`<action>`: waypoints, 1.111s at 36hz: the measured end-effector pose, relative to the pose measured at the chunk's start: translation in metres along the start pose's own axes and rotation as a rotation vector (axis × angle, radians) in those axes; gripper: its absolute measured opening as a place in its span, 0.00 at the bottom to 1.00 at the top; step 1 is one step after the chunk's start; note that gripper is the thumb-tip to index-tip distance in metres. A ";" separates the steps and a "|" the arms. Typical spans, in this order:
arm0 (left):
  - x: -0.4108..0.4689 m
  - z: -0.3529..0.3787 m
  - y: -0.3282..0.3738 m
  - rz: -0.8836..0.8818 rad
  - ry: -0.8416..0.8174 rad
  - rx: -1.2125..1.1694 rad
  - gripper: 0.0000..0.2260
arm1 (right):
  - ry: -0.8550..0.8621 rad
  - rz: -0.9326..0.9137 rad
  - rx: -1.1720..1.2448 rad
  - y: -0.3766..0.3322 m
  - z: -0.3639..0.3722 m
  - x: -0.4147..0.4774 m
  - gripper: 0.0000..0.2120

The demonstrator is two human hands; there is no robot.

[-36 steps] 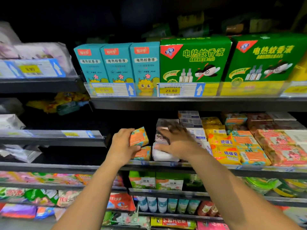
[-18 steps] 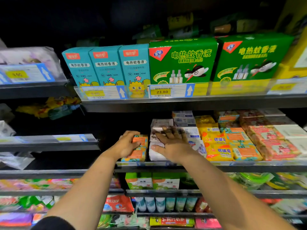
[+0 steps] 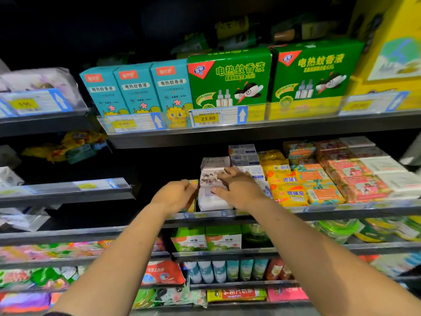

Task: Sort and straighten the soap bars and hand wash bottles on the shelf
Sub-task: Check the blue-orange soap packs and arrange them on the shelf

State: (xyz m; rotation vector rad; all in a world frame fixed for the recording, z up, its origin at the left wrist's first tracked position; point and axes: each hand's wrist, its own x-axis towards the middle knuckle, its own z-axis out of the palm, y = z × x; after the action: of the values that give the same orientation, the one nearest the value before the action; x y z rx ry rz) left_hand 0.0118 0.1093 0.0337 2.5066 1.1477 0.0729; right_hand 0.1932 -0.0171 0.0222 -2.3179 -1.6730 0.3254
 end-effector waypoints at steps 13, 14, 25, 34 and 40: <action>0.030 0.048 0.146 0.413 0.035 0.138 0.19 | 0.085 0.141 -0.162 0.121 -0.073 -0.093 0.28; 0.033 0.051 0.154 0.404 0.011 0.186 0.22 | 0.087 0.152 -0.179 0.130 -0.078 -0.097 0.29; 0.051 0.095 0.172 0.201 -0.040 0.284 0.35 | 0.109 0.213 -0.144 0.226 -0.100 -0.089 0.40; 0.063 0.105 0.169 0.228 0.050 0.321 0.33 | 0.133 0.221 0.052 0.267 -0.110 -0.041 0.43; 0.080 0.129 0.158 0.296 0.188 0.248 0.30 | 0.082 0.158 0.003 0.281 -0.118 -0.002 0.47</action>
State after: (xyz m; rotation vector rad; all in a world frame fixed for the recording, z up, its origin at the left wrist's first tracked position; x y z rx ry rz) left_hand 0.2045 0.0339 -0.0372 2.9294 0.8890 0.2651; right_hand 0.4825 -0.1130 0.0378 -2.4318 -1.4547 0.2594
